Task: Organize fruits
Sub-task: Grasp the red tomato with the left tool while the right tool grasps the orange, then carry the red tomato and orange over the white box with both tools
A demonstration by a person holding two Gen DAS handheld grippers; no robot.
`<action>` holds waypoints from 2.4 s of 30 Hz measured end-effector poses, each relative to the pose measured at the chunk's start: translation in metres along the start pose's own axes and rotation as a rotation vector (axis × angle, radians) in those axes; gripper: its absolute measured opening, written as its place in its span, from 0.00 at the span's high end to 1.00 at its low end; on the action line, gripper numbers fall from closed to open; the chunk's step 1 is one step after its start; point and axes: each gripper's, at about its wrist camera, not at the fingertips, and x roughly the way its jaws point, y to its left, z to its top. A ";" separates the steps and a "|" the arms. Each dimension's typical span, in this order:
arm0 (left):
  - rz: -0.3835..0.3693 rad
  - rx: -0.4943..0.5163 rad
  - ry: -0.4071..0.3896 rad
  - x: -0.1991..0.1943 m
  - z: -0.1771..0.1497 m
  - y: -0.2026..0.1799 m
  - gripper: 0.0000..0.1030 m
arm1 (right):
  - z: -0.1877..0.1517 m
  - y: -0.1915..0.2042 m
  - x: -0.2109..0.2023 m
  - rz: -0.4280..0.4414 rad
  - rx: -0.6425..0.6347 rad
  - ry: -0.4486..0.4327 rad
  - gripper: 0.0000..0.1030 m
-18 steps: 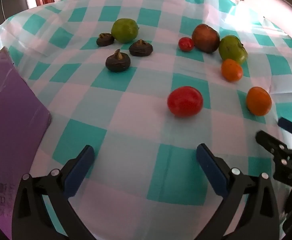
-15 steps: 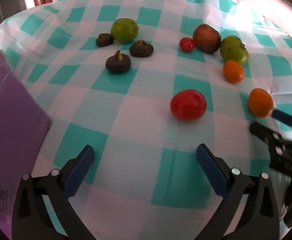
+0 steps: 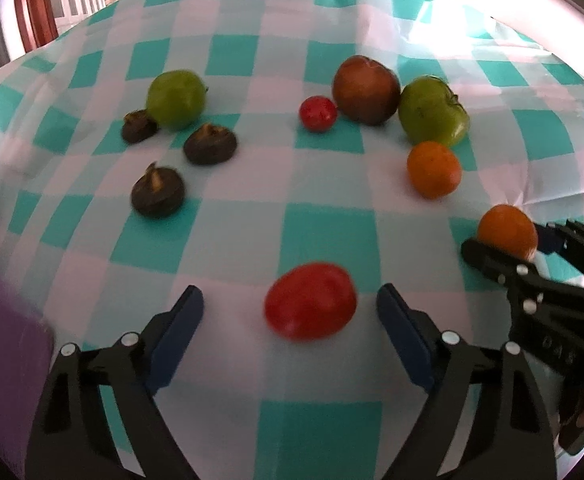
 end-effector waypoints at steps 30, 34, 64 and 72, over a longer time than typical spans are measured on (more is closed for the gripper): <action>-0.017 0.006 0.162 -0.061 -0.063 0.010 0.62 | -0.043 0.017 -0.042 0.026 0.075 0.150 0.57; -0.030 0.016 0.182 -0.076 -0.072 0.013 0.62 | -0.052 0.033 -0.057 0.027 0.059 0.167 0.57; 0.030 0.003 -0.023 -0.253 -0.047 0.144 0.62 | 0.016 0.186 -0.151 0.189 0.014 -0.004 0.57; 0.107 -0.070 -0.050 -0.282 -0.061 0.223 0.62 | 0.043 0.261 -0.165 0.254 -0.063 -0.065 0.57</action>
